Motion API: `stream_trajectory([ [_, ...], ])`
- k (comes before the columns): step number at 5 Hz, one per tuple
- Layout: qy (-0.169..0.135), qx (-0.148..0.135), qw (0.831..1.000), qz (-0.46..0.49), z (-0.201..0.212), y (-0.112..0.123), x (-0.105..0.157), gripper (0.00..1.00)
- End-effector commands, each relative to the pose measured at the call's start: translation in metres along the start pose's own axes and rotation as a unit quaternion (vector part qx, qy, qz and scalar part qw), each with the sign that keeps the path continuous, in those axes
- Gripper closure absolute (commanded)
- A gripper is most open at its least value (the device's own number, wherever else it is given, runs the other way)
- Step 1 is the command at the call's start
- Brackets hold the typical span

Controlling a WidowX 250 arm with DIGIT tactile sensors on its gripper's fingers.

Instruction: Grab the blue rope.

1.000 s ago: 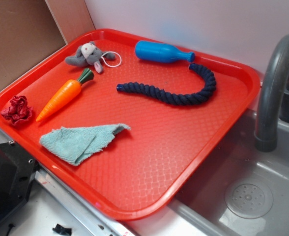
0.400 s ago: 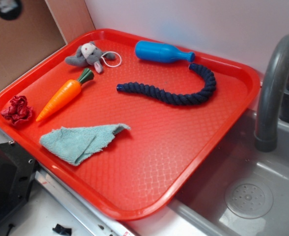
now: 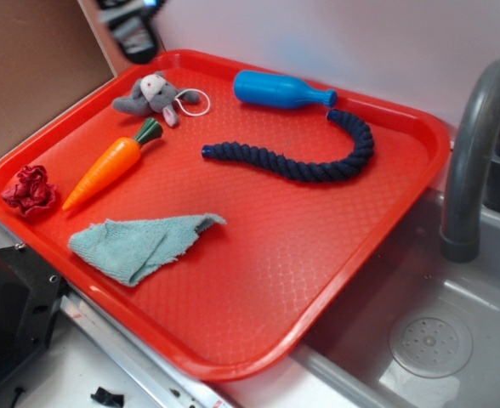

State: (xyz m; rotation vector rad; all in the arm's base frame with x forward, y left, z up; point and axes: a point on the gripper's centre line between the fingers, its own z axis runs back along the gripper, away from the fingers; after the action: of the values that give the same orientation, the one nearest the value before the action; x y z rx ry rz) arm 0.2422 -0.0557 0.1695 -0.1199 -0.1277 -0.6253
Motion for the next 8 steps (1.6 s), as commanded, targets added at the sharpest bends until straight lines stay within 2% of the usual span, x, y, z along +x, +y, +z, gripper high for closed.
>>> stream_trajectory([
  [1, 0.014, 0.002, 0.987, -0.16, -0.043, -0.003, 0.052, 0.0],
  [3, 0.04, -0.019, 0.977, -0.208, -0.086, -0.008, 0.055, 0.0],
  [4, 0.071, 0.008, 0.977, -0.2, -0.105, -0.01, 0.053, 0.0],
  [7, 0.128, 0.013, 0.969, -0.212, -0.16, -0.013, 0.036, 0.0],
  [8, 0.129, 0.019, 0.967, -0.219, -0.161, -0.015, 0.037, 1.0],
])
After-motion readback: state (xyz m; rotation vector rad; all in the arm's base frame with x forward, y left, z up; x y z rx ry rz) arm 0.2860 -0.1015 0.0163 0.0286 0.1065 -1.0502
